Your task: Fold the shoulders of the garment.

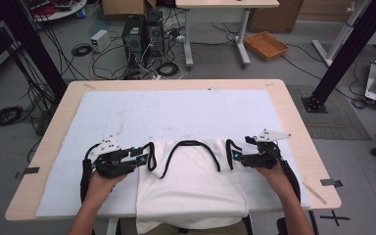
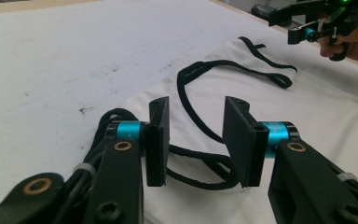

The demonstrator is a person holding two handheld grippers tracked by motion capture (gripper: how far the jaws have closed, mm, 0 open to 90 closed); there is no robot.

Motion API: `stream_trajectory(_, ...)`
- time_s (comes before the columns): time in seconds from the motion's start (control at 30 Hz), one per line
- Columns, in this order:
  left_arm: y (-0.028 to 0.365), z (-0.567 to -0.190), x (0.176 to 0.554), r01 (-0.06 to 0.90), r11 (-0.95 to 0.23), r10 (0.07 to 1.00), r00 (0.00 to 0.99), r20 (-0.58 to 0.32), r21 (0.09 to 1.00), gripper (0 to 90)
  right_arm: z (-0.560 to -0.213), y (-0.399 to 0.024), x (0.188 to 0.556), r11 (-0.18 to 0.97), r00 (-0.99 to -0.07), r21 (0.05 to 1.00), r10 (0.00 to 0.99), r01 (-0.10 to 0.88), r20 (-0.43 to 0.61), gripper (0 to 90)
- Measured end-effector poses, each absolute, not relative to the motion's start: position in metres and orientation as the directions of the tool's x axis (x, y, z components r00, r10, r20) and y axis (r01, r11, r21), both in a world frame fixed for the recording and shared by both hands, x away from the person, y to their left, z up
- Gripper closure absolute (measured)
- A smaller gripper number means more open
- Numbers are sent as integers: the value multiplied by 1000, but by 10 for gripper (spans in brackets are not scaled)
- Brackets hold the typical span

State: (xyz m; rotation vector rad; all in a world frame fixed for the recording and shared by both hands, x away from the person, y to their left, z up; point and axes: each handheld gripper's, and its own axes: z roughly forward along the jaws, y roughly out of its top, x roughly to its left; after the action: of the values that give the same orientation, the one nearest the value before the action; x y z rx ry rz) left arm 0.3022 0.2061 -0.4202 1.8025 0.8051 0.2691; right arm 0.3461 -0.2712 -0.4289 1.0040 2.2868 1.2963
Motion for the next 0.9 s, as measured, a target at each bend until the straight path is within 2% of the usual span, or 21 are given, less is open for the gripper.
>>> stream_trajectory(0.07, 202, -425, 303, 408, -179, 638, 741, -211, 895, 603, -428, -269, 343, 347, -711, 842, 701, 413, 59, 238)
stream_trajectory(0.17, 191, -430, 303, 490, -181, 634, 721, -280, 853, 559, -425, -266, 338, 372, -746, 841, 664, 392, 53, 388)
stream_trajectory(0.27, 178, -433, 300, 530, -231, 639, 715, -283, 816, 533, -422, -262, 331, 400, -772, 837, 635, 374, 42, 472)
stream_trajectory(0.4, 167, -437, 300, 566, -263, 687, 679, -260, 781, 521, -425, -257, 326, 432, -784, 824, 621, 367, 24, 469)
stream_trajectory(0.43, 165, -439, 300, 573, -278, 690, 677, -255, 771, 560, -425, -257, 326, 433, -782, 822, 623, 370, 24, 458)
stream_trajectory(0.5, 164, -439, 298, 562, -297, 691, 684, -233, 772, 817, -426, -257, 327, 433, -779, 821, 626, 372, 23, 444)
stream_trajectory(0.53, 165, -438, 295, 556, -295, 692, 685, -228, 778, 858, -426, -258, 327, 431, -778, 821, 628, 373, 24, 440)
stream_trajectory(0.63, 175, -437, 283, 547, -253, 720, 657, -222, 798, 858, -426, -262, 327, 422, -770, 823, 637, 380, 29, 435)
stream_trajectory(0.7, 182, -441, 273, 556, -213, 741, 629, -238, 804, 833, -427, -264, 329, 413, -766, 824, 641, 388, 39, 432)
stream_trajectory(0.8, 187, -445, 264, 573, -185, 737, 618, -273, 798, 635, -428, -264, 330, 411, -766, 823, 642, 391, 43, 430)
stream_trajectory(0.87, 186, -442, 261, 545, -178, 751, 613, -245, 819, 547, -427, -262, 329, 415, -767, 822, 640, 389, 41, 429)
stream_trajectory(0.9, 185, -439, 262, 524, -170, 751, 617, -234, 834, 531, -427, -261, 328, 415, -768, 824, 639, 387, 39, 430)
